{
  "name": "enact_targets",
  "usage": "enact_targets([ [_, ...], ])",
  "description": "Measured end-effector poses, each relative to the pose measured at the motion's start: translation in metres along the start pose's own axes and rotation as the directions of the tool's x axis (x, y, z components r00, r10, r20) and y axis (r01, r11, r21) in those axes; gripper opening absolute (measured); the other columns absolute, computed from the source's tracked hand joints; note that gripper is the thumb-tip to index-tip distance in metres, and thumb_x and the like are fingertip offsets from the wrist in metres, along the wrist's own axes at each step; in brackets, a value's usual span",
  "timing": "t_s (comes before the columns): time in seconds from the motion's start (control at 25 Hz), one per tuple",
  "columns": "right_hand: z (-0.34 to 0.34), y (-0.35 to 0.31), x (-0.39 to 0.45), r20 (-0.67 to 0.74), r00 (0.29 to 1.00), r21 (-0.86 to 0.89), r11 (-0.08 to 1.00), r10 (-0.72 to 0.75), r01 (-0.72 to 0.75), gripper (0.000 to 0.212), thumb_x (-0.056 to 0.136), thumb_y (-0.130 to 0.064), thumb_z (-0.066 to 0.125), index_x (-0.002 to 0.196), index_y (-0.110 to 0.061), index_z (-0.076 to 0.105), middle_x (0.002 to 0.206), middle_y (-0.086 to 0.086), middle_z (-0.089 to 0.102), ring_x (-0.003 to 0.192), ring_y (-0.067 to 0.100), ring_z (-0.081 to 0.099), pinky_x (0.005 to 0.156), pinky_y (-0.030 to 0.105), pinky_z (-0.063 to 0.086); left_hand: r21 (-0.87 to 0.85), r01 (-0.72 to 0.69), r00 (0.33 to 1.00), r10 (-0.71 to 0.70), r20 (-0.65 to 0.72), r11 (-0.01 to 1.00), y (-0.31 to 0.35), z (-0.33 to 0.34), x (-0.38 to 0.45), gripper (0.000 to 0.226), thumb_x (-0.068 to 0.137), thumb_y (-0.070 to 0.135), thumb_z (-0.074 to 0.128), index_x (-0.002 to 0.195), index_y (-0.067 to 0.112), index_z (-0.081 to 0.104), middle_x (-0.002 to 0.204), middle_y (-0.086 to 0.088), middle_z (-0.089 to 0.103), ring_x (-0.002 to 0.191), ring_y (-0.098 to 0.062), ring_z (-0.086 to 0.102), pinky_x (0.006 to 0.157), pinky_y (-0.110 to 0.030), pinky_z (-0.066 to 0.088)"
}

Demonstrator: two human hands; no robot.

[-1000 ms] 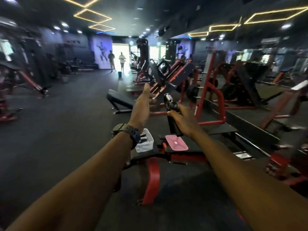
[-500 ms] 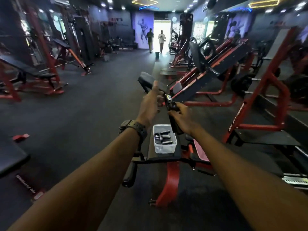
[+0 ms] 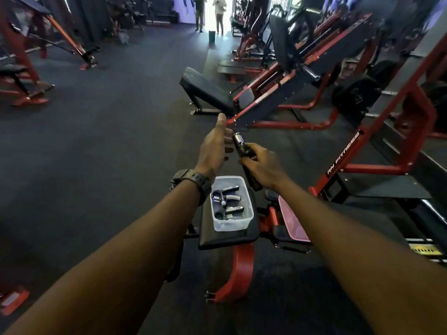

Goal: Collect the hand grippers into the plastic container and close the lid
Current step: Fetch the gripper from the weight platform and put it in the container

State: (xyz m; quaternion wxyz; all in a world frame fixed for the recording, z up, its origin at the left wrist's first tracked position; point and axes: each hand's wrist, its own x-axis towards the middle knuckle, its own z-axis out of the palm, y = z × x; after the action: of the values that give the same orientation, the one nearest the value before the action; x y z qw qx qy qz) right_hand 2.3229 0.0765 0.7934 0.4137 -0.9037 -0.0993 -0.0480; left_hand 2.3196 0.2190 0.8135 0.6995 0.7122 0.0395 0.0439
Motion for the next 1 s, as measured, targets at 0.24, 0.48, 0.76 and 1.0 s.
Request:
enact_targets([
  [0.24, 0.037, 0.067, 0.087, 0.122, 0.993, -0.014, 1.0, 0.004, -0.003, 0.044, 0.082, -0.024, 0.07, 0.126, -0.017, 0.064, 0.111, 0.007, 0.073, 0.095, 0.02, 0.068, 0.08, 0.025, 0.046, 0.058, 0.123, 0.991, -0.12, -0.052, 0.991, -0.047, 0.008, 0.089, 0.079, 0.09, 0.076, 0.026, 0.115, 0.014, 0.067, 0.114, -0.011, 0.072, 0.108, -0.029, 0.068, 0.1, -0.052, 0.052],
  [0.48, 0.076, 0.148, 0.156, 0.307, 0.952, -0.089, 0.995, -0.011, 0.04, 0.063, 0.071, -0.037, 0.068, 0.13, -0.018, 0.059, 0.115, 0.008, 0.07, 0.102, 0.025, 0.066, 0.086, 0.033, 0.05, 0.119, 0.268, 0.96, -0.255, -0.113, 0.956, -0.113, 0.025, 0.154, 0.081, 0.092, 0.076, 0.025, 0.115, 0.013, 0.069, 0.114, -0.011, 0.073, 0.106, -0.025, 0.069, 0.098, -0.047, 0.054],
  [0.76, 0.123, 0.213, 0.183, 0.482, 0.876, -0.295, 0.943, 0.01, 0.152, 0.076, 0.065, -0.054, 0.07, 0.134, -0.027, 0.051, 0.124, 0.003, 0.064, 0.112, 0.026, 0.061, 0.089, 0.04, 0.052, 0.245, 0.466, 0.884, -0.438, -0.162, 0.85, -0.191, 0.026, 0.192, 0.078, 0.086, 0.08, 0.023, 0.099, 0.02, 0.072, 0.117, -0.012, 0.073, 0.112, -0.032, 0.068, 0.101, -0.048, 0.052],
  [1.0, 0.197, 0.279, 0.16, 0.673, 0.738, -0.397, 0.821, -0.044, 0.41, 0.068, 0.071, -0.046, 0.073, 0.129, -0.018, 0.052, 0.124, 0.008, 0.059, 0.112, 0.032, 0.054, 0.094, 0.044, 0.043, 0.561, 0.535, 0.811, -0.57, -0.131, 0.632, -0.287, 0.004, 0.173, 0.092, 0.089, 0.078, 0.019, 0.099, 0.007, 0.077, 0.115, -0.023, 0.074, 0.11, -0.039, 0.067, 0.1, -0.043, 0.049],
])
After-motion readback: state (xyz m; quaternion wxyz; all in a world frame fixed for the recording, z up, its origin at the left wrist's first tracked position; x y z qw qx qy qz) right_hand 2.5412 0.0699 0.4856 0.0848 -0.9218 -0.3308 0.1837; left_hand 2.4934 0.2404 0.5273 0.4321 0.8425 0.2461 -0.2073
